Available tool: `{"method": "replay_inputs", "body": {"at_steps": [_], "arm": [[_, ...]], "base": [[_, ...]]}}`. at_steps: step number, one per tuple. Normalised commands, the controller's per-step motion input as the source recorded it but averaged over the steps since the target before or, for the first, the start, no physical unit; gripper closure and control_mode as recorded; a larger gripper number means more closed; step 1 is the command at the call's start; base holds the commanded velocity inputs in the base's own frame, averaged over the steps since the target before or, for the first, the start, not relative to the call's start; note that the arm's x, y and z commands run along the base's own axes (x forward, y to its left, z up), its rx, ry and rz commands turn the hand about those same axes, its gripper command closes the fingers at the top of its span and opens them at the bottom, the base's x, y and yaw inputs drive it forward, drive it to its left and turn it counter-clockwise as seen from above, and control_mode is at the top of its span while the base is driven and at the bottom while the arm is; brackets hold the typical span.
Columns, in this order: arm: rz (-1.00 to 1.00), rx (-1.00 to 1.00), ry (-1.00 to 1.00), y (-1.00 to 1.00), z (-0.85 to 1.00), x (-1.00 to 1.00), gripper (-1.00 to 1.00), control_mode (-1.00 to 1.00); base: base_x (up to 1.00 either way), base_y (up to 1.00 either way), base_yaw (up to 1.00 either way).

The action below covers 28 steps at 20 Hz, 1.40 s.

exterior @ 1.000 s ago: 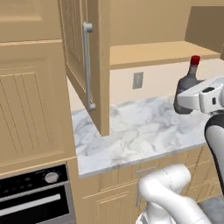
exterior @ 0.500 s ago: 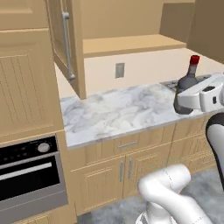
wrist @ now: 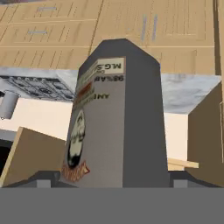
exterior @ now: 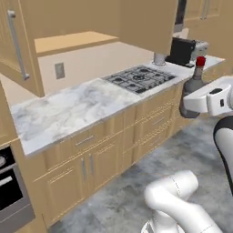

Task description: There is a bowl on the dining counter. Grab a lemon wedge from the fridge and place it in the bowl. Then get the liquor bottle and glass cup from the cabinet and place them next to the bowl.

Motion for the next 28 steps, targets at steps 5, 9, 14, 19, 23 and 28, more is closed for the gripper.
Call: {"method": "replay_inputs", "body": {"at_steps": [5,9,14,19,23,28], "arm": [[0.00,0.00,0.00,0.00,0.00,0.00,1.00,1.00],[0.00,0.00,0.00,0.00,0.00,0.00,1.00,1.00],[0.00,0.00,0.00,0.00,0.00,0.00,1.00,1.00],[0.00,0.00,0.00,0.00,0.00,0.00,1.00,1.00],[0.00,0.00,0.00,0.00,0.00,0.00,1.00,1.00],[0.00,0.00,0.00,0.00,0.00,0.00,1.00,1.00]], "base": [[-0.66,0.10,-0.78],[-0.61,0.14,-0.83],[-0.54,0.16,-0.85],[-0.57,0.16,-0.84],[-0.58,0.14,-0.83],[-0.43,-0.02,-0.71]]}}
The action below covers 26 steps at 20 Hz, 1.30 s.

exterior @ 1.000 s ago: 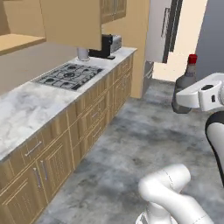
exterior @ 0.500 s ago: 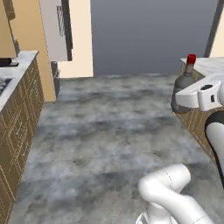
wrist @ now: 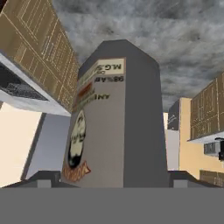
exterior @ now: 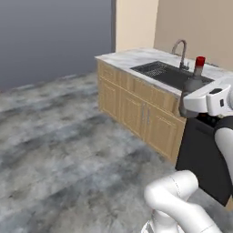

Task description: There is a bowl on the dining counter. Grab a lemon wedge from the fridge and place it in the bowl. Then get the liquor bottle and glass cup from the cabinet and place them next to the bowl.

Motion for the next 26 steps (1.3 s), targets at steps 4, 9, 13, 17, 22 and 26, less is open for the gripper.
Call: {"method": "replay_inputs", "body": {"at_steps": [4,9,13,17,22,26], "arm": [[0.00,0.00,0.00,0.00,0.00,0.00,1.00,1.00],[0.00,0.00,0.00,0.00,0.00,0.00,1.00,1.00],[0.00,0.00,0.00,0.00,0.00,0.00,1.00,1.00],[0.00,0.00,0.00,0.00,0.00,0.00,1.00,1.00],[0.00,0.00,0.00,0.00,0.00,0.00,1.00,1.00],[0.00,0.00,0.00,0.00,0.00,0.00,1.00,1.00]], "base": [[-0.29,-0.19,-0.61],[-0.15,-0.33,-0.65],[0.00,-0.48,-0.65],[0.23,-0.54,-0.64],[0.34,-0.59,-0.63],[0.47,-0.48,-0.61]]}}
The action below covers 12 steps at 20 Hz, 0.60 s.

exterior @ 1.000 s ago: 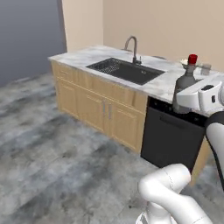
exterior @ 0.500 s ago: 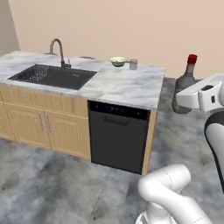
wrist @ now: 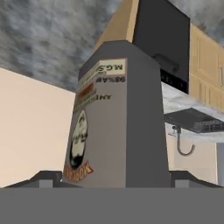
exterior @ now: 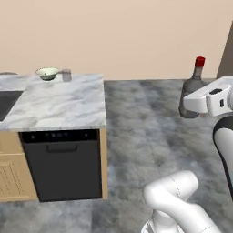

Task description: There is a bowl on the dining counter. Grab a lemon wedge from the fridge and place it in the bowl. Then get the liquor bottle and glass cup from the cabinet and place them next to the bowl.

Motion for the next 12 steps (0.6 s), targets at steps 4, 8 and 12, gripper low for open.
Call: {"method": "replay_inputs", "body": {"at_steps": [4,8,12], "arm": [[0.00,0.00,0.00,0.00,0.00,0.00,1.00,1.00],[0.00,0.00,0.00,0.00,0.00,0.00,1.00,1.00],[0.00,0.00,0.00,0.00,0.00,0.00,1.00,1.00]], "base": [[0.72,-0.31,-0.55],[0.99,-0.14,-0.46],[1.00,0.00,-0.36]]}}
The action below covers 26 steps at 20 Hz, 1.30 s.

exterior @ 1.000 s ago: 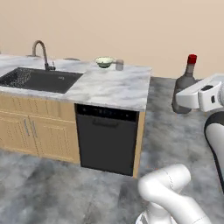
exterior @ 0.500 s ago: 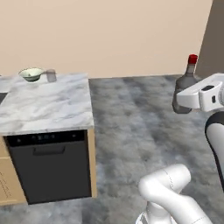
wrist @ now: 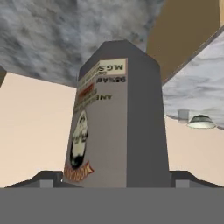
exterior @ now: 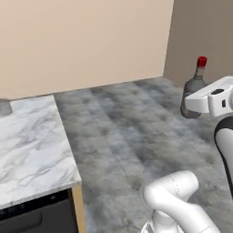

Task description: There is a bowl on the dining counter. Grab a lemon wedge from the fridge and place it in the bowl. Then get the liquor bottle and glass cup from the cabinet and place them next to the bowl.

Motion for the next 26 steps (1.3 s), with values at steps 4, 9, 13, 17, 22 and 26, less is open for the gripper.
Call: {"method": "replay_inputs", "body": {"at_steps": [4,9,13,17,22,26], "arm": [[0.00,0.00,0.00,0.00,0.00,0.00,1.00,1.00],[0.00,0.00,0.00,0.00,0.00,0.00,1.00,1.00],[0.00,0.00,0.00,0.00,0.00,0.00,1.00,1.00],[0.00,0.00,0.00,0.00,0.00,0.00,1.00,1.00],[0.00,0.00,0.00,0.00,0.00,0.00,1.00,1.00],[0.00,0.00,0.00,0.00,0.00,0.00,1.00,1.00]], "base": [[1.00,0.00,-0.26],[1.00,0.00,-0.08],[1.00,-0.02,0.01],[1.00,-0.20,0.13],[1.00,-0.38,0.27],[1.00,-0.52,0.43]]}}
